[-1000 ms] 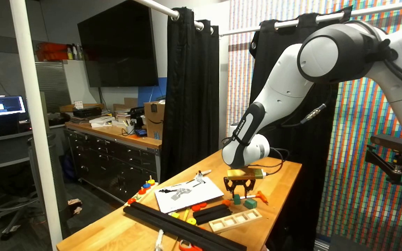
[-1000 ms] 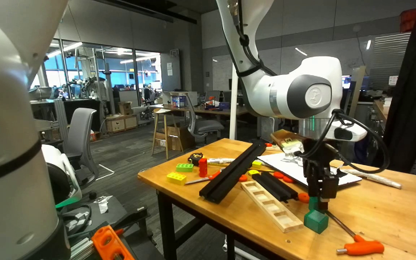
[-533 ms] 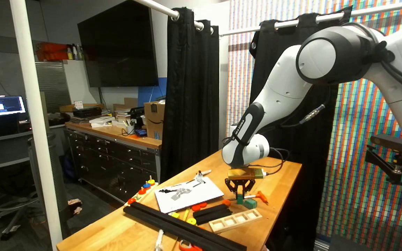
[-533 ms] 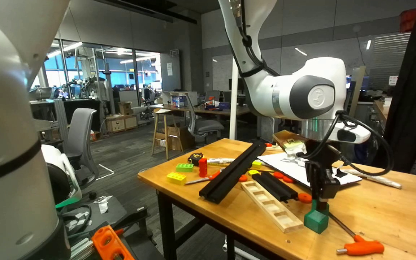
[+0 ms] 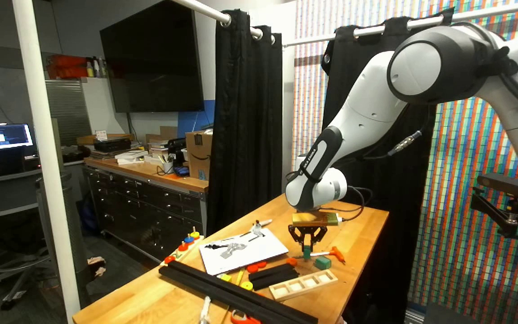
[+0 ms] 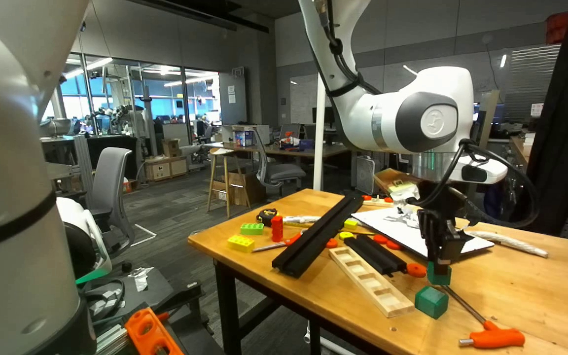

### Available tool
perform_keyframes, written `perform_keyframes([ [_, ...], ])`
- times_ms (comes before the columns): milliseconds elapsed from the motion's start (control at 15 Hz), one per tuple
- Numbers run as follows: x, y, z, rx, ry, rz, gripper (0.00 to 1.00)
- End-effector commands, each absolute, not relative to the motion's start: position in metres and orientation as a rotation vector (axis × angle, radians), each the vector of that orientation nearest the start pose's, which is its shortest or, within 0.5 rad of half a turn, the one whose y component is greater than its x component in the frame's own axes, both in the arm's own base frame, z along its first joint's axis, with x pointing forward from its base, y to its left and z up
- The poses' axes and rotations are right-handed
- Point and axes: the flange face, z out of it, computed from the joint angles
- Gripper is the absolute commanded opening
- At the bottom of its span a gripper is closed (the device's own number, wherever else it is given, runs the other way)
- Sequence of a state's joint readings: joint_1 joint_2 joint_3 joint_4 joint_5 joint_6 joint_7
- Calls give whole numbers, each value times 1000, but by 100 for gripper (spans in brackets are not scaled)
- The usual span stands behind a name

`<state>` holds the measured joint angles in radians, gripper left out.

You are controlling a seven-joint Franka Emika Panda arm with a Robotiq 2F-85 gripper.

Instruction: Turn the black object clockwise then put the green block on he first position on the wooden board

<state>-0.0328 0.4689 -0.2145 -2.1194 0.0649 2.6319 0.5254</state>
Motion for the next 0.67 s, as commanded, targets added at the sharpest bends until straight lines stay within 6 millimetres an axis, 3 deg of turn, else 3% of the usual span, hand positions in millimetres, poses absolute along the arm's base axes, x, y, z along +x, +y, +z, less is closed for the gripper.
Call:
perform_keyframes([
  [0, 549, -131, 225, -2932, 1214, -130, 18],
  [600, 489, -86, 236, -2957, 984, 25, 18],
])
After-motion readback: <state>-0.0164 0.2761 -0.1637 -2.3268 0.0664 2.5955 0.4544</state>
